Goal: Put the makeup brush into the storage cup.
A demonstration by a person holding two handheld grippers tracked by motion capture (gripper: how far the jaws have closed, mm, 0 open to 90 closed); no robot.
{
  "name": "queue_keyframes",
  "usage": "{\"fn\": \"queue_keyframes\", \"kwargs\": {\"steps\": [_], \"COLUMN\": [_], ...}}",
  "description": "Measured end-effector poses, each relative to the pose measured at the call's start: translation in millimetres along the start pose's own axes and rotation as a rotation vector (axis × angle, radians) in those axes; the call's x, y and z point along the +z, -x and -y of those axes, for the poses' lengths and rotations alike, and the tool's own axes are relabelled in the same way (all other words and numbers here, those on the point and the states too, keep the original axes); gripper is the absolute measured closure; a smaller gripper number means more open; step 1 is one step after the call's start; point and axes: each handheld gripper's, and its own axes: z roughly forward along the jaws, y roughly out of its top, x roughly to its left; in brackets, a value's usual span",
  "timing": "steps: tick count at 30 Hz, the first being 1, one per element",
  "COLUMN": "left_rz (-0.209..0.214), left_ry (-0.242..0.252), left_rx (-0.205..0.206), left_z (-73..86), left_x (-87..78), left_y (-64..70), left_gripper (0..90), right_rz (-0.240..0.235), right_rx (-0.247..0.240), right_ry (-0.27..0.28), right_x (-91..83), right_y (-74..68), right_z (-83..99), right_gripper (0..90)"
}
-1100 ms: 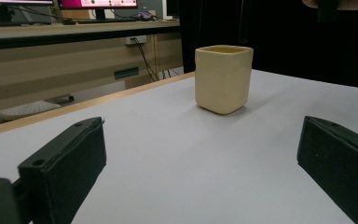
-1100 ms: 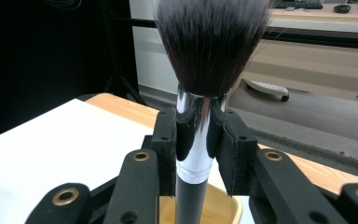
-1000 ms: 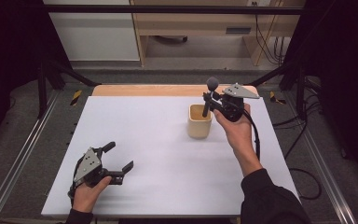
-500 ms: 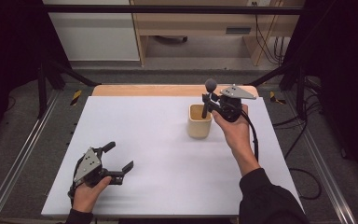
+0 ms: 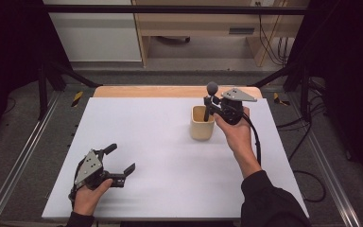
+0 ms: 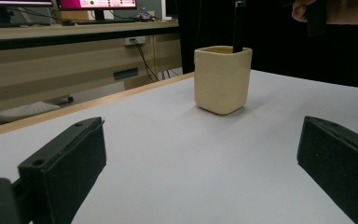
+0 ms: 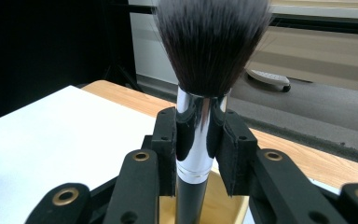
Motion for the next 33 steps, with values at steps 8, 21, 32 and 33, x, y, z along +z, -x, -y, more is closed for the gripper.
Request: {"fn": "queue_keyframes", "kwargs": {"steps": [8, 21, 32, 33], "left_rz": [0.0, 0.002, 0.003, 0.003], "left_ry": [0.002, 0.004, 0.005, 0.005], "left_rx": [0.0, 0.001, 0.002, 0.002], "left_z": [-0.2, -0.6, -0.4, -0.4], "left_x": [-0.5, -0.9, -0.3, -0.3], "left_y": [-0.5, -0.6, -0.5, -0.4], "left_gripper": [1.0, 1.0, 1.0, 0.9], "right_rz": [-0.003, -0.01, -0.011, -0.011], "right_rx": [-0.006, -0.011, -0.003, -0.004], "right_ry": [-0.008, -0.025, -0.045, -0.045], "right_x": [2.1, 6.0, 9.0, 9.2], "right_y": [-1.0, -4.4, -3.3, -3.5], "right_z": [2.2, 9.0, 18.4, 18.4], "right_gripper": [70.5, 70.5, 70.5, 70.5]}}
